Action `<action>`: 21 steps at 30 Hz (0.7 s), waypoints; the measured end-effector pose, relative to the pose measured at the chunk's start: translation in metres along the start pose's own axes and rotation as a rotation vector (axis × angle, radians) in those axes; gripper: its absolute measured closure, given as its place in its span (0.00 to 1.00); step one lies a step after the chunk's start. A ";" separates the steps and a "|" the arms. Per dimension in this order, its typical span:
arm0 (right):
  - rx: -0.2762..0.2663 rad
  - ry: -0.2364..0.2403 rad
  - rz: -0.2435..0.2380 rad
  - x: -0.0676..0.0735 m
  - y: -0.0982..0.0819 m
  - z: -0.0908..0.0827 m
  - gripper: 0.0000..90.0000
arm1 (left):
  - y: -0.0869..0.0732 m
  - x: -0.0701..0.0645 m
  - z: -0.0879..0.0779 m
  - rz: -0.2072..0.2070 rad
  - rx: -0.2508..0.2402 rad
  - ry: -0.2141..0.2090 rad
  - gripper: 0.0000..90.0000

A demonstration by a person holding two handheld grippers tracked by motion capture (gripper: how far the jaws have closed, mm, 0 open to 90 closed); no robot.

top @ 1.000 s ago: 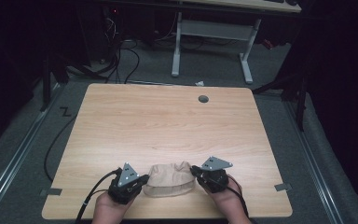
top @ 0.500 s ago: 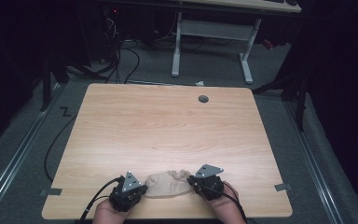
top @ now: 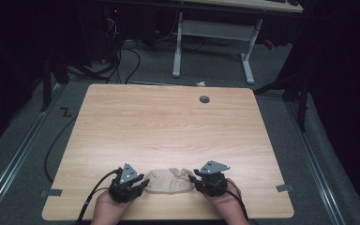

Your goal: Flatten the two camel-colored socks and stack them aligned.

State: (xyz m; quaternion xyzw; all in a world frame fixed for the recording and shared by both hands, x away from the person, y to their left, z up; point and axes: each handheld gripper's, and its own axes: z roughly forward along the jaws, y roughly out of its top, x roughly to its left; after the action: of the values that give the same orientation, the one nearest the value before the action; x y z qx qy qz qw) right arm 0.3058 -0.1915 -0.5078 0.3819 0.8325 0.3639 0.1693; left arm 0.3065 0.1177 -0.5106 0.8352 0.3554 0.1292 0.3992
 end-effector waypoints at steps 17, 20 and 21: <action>-0.063 -0.222 0.158 -0.077 0.009 0.006 0.56 | 0.015 0.093 0.008 -0.059 -0.007 0.264 0.55; -0.034 -0.241 0.207 -0.086 -0.005 0.011 0.59 | 0.007 0.096 0.012 -0.079 0.040 0.254 0.55; -0.025 -0.239 0.203 -0.085 -0.007 0.010 0.59 | 0.007 0.095 0.011 -0.083 0.029 0.246 0.55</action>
State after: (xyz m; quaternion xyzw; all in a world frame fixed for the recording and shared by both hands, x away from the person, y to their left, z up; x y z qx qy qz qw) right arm 0.3633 -0.2548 -0.5191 0.5024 0.7591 0.3413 0.2342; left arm 0.3828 0.1747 -0.5192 0.8035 0.4377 0.2089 0.3452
